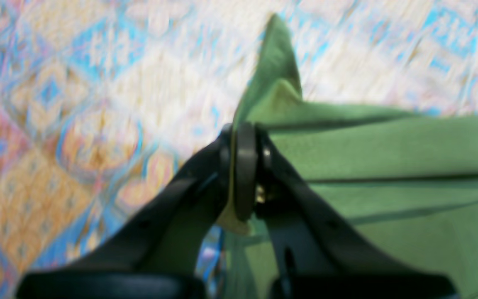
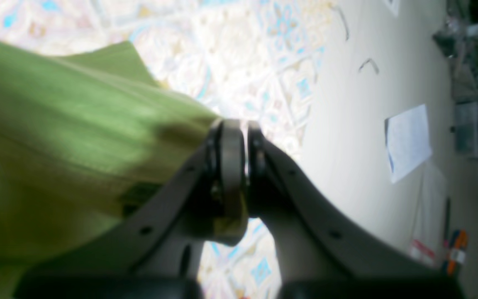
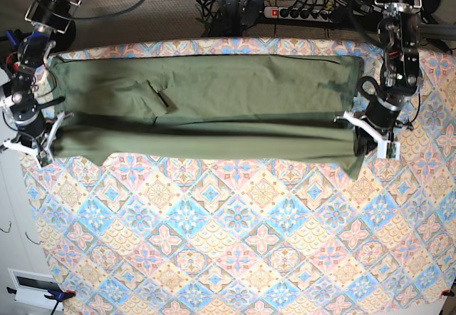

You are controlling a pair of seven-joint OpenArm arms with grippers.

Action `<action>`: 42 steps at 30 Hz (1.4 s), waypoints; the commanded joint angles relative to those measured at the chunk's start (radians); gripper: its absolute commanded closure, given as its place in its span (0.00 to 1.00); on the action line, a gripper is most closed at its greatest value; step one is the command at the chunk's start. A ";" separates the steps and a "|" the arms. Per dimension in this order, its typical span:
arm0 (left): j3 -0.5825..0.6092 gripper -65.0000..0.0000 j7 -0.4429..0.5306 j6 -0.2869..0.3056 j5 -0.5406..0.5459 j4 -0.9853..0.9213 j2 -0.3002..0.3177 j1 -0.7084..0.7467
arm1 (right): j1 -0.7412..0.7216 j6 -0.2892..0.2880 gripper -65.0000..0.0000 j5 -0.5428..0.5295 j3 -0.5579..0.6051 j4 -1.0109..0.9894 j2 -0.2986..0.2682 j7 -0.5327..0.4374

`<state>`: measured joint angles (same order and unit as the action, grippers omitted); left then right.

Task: Layout the t-shirt on the table in an organized manner, then fold the t-shirt properly
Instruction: 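Carry the folded hem with both grippers over to the collar edge, then release the hem and regrasp the shirt ends with both grippers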

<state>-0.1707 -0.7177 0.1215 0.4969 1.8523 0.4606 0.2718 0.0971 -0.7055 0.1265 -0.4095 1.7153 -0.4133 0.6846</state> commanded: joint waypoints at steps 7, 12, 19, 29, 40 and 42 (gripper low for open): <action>-0.010 1.00 0.019 -0.004 -0.008 0.017 0.014 0.071 | 0.057 0.007 1.00 0.003 -0.010 0.001 -0.020 -0.004; -0.008 1.00 0.016 -0.004 -0.010 0.017 0.014 0.102 | 0.059 0.007 1.00 0.003 -0.002 -0.068 -0.020 -0.004; -0.007 1.00 -0.099 -0.004 -0.011 0.017 0.013 0.100 | 0.063 0.007 1.00 0.006 0.001 -0.116 -0.020 -0.001; 0.064 0.91 -0.168 -0.004 -0.004 0.017 0.036 0.114 | 0.094 0.007 0.95 0.008 0.019 -0.154 -0.020 0.001; -0.011 0.67 -0.197 -0.004 -0.002 0.102 0.034 0.142 | 0.099 0.007 0.70 0.006 -0.042 -0.021 -0.017 -0.006; -0.063 0.66 -0.197 -0.004 -0.001 0.103 0.016 0.142 | 0.099 0.007 0.70 0.005 -0.044 0.025 0.000 -0.006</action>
<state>-0.2283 -0.9379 0.1127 0.4911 1.9358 0.4686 0.4194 0.2047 -0.7048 0.1379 -0.4473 1.7237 -0.3996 0.6937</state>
